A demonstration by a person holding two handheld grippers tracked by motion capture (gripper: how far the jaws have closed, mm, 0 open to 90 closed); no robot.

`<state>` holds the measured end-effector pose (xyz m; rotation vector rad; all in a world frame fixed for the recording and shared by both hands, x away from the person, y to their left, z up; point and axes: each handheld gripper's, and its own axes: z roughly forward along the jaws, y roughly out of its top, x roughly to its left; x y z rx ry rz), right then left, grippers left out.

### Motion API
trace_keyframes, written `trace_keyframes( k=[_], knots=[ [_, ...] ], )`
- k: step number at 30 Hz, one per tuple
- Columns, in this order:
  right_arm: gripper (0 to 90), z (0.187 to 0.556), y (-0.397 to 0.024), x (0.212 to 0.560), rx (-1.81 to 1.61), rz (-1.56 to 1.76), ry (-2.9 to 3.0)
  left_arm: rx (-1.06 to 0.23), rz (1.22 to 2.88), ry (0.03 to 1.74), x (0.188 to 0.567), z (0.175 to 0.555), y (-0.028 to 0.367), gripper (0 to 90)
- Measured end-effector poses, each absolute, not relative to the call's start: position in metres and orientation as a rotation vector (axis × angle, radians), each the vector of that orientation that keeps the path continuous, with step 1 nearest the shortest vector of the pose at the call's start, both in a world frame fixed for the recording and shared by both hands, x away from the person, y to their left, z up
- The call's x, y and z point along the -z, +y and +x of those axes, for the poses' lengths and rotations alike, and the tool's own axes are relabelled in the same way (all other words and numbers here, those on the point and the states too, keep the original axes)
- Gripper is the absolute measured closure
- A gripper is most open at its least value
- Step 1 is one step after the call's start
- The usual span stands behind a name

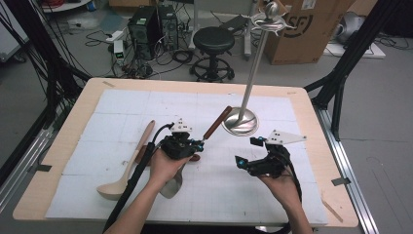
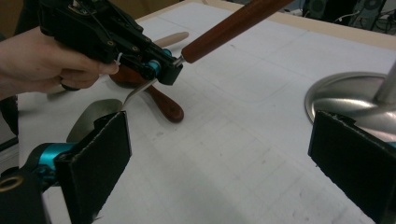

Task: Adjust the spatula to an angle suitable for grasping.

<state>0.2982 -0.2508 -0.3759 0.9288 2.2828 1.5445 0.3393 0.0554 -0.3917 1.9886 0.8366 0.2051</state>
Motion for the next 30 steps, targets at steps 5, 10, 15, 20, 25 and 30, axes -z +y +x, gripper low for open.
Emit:
trace_keyframes(
  k=[5, 10, 15, 20, 25, 30],
  knots=[
    [11.6, 0.302, -0.241, 0.37, -1.557, 0.914, 2.289, -0.196, 1.973, 0.822, 0.387, 0.336, 0.058, 84.1],
    [19.3, 0.305, -0.234, 0.364, -1.569, 0.879, 2.278, -0.181, 1.948, 0.809, 0.382, 0.333, 0.059, 84.1],
    [23.0, 0.307, -0.226, 0.36, -1.567, 0.908, 2.266, -0.171, 1.935, 0.792, 0.379, 0.33, 0.059, 84.1],
    [29.1, 0.309, -0.216, 0.357, -1.578, 0.905, 2.245, -0.16, 1.928, 0.78, 0.377, 0.328, 0.059, 84.1],
    [32.1, 0.31, -0.212, 0.357, -1.588, 0.916, 2.243, -0.153, 1.921, 0.772, 0.375, 0.326, 0.058, 84.1],
    [33.8, 0.312, -0.211, 0.358, -1.616, 0.939, 2.238, -0.142, 1.914, 0.761, 0.374, 0.324, 0.056, 84.1]
  ],
)
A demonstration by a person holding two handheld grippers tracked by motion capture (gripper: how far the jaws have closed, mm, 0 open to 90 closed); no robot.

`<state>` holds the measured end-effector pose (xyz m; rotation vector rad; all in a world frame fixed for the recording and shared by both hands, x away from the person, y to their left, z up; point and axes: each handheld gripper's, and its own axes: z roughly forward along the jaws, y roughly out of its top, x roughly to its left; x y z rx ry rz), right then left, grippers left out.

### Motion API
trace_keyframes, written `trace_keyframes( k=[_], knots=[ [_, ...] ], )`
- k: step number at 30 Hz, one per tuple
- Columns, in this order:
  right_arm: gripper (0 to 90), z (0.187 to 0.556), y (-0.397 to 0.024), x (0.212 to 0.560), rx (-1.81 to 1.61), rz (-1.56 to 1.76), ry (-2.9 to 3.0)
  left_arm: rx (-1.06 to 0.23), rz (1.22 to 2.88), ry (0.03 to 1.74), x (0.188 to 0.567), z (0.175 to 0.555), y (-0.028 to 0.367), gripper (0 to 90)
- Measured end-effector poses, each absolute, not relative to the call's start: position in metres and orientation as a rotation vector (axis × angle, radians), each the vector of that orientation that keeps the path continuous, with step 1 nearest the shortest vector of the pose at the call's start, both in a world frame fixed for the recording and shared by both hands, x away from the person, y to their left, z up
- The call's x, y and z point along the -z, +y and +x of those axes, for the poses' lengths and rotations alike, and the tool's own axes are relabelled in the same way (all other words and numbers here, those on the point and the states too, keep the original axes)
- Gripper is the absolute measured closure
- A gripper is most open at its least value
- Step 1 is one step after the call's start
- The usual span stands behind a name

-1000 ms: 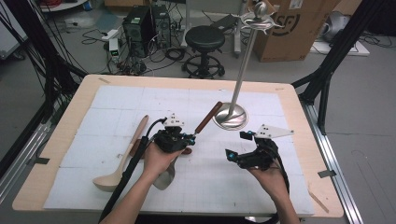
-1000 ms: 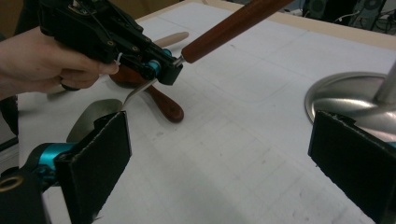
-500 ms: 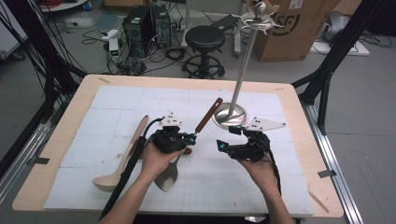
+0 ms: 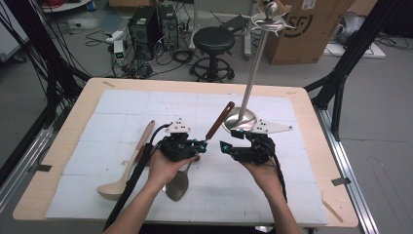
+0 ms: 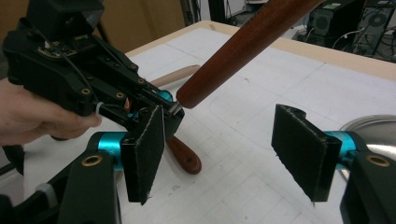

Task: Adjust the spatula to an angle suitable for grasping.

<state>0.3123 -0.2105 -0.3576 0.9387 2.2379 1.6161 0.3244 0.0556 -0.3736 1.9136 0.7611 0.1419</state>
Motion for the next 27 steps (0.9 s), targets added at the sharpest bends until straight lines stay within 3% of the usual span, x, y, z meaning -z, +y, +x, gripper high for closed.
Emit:
trace_keyframes(
  k=[27],
  knots=[
    [51.4, 0.322, -0.187, 0.345, -1.749, 0.986, 2.235, -0.114, 1.892, 0.689, 0.36, 0.314, 0.043, 84.1]
  ],
)
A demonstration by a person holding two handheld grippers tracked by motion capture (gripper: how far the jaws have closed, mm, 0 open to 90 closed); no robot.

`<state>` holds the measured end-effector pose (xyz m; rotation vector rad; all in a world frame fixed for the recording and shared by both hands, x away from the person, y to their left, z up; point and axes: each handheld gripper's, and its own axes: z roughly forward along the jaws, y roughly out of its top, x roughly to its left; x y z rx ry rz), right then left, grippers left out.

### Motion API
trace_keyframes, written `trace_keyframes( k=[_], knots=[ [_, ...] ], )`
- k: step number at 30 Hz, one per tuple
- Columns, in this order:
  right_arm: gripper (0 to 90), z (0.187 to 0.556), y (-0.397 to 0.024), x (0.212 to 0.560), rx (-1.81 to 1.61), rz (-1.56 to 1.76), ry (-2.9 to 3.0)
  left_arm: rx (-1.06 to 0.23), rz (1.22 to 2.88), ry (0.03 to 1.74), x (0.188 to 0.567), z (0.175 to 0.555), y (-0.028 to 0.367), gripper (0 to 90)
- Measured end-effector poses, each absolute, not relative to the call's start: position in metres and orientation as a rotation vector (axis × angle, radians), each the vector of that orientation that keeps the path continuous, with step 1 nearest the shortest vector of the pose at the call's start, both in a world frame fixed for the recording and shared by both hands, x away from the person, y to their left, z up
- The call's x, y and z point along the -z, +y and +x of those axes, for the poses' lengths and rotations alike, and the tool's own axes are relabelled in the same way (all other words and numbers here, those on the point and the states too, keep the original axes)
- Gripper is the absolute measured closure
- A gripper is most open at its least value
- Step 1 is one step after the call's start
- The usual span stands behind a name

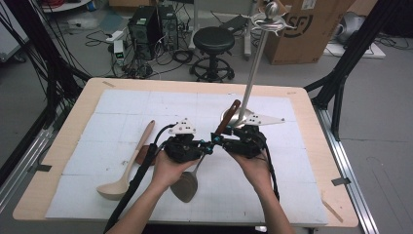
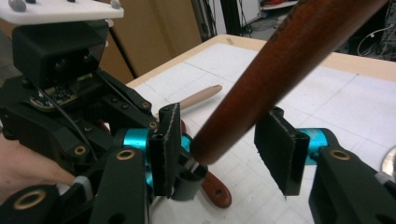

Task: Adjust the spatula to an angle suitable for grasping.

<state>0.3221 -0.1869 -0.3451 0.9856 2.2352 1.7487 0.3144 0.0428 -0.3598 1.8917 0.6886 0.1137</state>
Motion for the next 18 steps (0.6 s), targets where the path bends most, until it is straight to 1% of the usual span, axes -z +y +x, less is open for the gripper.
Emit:
trace_keyframes(
  k=[10, 18],
  knots=[
    [63.2, 0.325, -0.185, 0.335, -1.817, 0.999, 2.214, -0.117, 1.864, 0.675, 0.353, 0.311, 0.044, 84.1],
    [67.6, 0.327, -0.183, 0.325, -1.872, 0.984, 2.241, -0.12, 1.835, 0.659, 0.347, 0.309, 0.049, 83.5]
  ],
)
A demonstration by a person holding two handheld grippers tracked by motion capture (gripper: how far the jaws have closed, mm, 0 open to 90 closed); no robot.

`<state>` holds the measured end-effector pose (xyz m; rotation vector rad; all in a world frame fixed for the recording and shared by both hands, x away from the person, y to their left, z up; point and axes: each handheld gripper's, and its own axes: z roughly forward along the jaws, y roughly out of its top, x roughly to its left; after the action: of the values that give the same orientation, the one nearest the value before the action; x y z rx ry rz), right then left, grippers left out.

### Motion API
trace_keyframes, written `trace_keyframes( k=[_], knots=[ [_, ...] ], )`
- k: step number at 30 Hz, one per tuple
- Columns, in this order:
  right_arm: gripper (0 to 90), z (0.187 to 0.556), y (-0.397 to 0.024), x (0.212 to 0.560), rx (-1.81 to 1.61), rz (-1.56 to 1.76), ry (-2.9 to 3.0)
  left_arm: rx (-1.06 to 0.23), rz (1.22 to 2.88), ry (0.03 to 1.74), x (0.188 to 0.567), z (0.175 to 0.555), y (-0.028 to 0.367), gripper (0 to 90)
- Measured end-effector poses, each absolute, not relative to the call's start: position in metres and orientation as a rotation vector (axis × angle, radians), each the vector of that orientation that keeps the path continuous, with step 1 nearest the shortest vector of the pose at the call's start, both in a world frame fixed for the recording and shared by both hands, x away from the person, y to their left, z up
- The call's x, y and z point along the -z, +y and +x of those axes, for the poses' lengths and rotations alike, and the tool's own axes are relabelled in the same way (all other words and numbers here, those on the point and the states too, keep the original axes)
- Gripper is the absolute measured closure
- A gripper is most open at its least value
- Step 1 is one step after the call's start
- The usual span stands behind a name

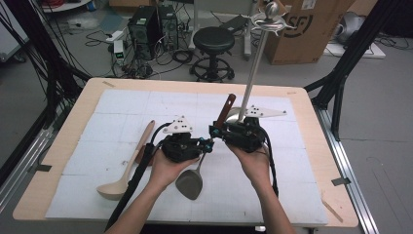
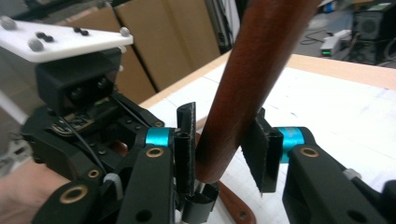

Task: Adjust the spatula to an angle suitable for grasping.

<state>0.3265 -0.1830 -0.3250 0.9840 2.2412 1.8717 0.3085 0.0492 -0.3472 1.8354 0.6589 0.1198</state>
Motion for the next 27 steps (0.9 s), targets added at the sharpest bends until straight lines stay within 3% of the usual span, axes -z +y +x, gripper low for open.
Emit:
trace_keyframes(
  k=[10, 27],
  knots=[
    [72.5, 0.328, -0.186, 0.315, -2.005, 0.956, 2.223, -0.117, 1.816, 0.605, 0.338, 0.304, 0.06, 72.5],
    [72.8, 0.332, -0.196, 0.285, -1.928, 0.813, 2.203, -0.2, 1.84, 0.582, 0.327, 0.298, 0.094, 53.8]
  ],
)
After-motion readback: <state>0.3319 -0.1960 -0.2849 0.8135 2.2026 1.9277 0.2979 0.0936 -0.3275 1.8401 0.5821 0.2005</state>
